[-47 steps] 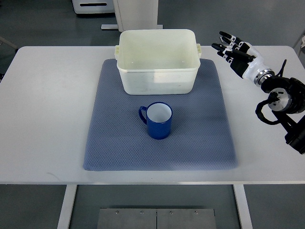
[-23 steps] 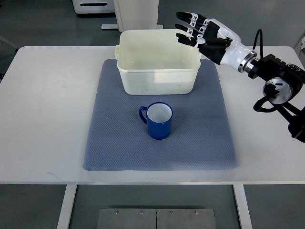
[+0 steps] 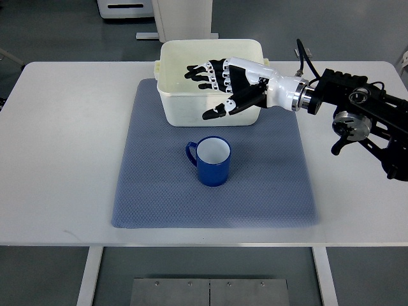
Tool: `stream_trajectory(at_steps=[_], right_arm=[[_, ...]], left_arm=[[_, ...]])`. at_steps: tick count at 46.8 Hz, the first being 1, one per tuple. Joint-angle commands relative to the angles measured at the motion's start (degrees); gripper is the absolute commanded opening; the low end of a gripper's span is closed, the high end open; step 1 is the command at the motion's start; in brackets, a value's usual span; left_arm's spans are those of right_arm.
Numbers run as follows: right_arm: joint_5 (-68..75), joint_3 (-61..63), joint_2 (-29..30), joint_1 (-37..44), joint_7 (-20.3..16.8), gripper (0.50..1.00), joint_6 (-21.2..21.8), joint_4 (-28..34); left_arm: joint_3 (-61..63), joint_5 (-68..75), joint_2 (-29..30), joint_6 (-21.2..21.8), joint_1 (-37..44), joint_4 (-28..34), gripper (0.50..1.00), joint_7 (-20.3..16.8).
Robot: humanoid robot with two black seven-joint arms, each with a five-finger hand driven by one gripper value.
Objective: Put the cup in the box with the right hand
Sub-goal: 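Swing the right hand over the cream box toward the blue mug, then lower the right hand onto the blue mug's rim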
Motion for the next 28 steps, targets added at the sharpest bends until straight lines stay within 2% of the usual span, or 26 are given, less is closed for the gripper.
stream_trajectory(at_steps=[1, 28], right_arm=[[-1.5, -1.3, 0.3, 0.3, 0.1, 0.998, 0.0, 0.0], [-6.4, -6.4, 1.5, -0.7, 0.1, 0.985, -0.6, -1.0]], left_arm=[[0.0, 0.0, 0.0, 0.0, 0.0, 0.0, 1.000, 0.0], [0.0, 0.1, 0.0, 0.0, 0.0, 0.0, 1.000, 0.0]])
